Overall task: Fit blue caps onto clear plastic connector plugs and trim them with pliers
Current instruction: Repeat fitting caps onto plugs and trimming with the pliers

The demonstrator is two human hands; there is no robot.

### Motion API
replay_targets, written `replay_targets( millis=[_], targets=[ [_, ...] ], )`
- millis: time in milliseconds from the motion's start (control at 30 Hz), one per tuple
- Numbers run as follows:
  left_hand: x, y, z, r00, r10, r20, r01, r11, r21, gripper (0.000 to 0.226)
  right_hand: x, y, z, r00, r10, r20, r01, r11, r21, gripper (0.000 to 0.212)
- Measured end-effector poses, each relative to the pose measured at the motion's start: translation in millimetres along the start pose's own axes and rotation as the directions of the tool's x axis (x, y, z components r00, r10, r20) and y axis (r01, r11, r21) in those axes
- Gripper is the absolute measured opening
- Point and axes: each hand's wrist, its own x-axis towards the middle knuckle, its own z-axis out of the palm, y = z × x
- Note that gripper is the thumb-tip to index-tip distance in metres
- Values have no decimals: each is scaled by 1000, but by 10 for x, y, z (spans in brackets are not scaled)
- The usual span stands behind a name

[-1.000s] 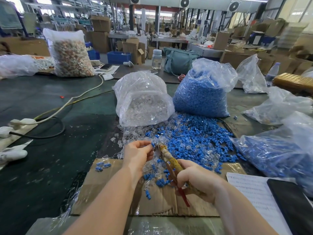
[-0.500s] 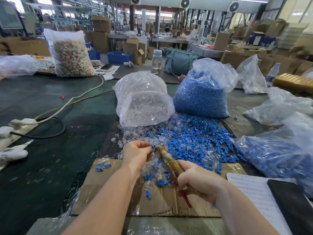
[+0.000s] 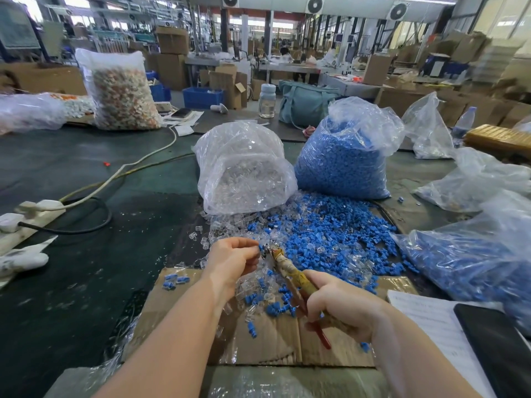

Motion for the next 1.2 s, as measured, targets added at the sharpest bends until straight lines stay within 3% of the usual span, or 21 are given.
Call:
replay_targets(
  millis=[133, 267, 467, 900, 1200],
  targets=[
    [37, 24, -35, 999, 3, 45, -7, 997, 75, 13, -49, -32, -36, 999, -14, 38, 15, 1000, -9, 35],
    [46, 36, -54, 995, 15, 96, -27, 992, 124, 17, -73, -46, -54, 997, -20, 70, 21, 1000, -14, 43],
    [48, 64, -75, 988, 24, 153, -50, 985, 166, 19, -56, -27, -37, 1000, -16, 12, 16, 999, -31, 46],
    [77, -65, -88, 987, 32, 156, -64, 978, 199, 17, -59, 14, -10, 999, 20, -34, -23, 993, -114, 44],
    [87, -72, -102, 989, 51, 136, -78, 976, 203, 18, -11, 27, 6, 1000, 26, -9, -26, 1000, 5, 47]
  ],
)
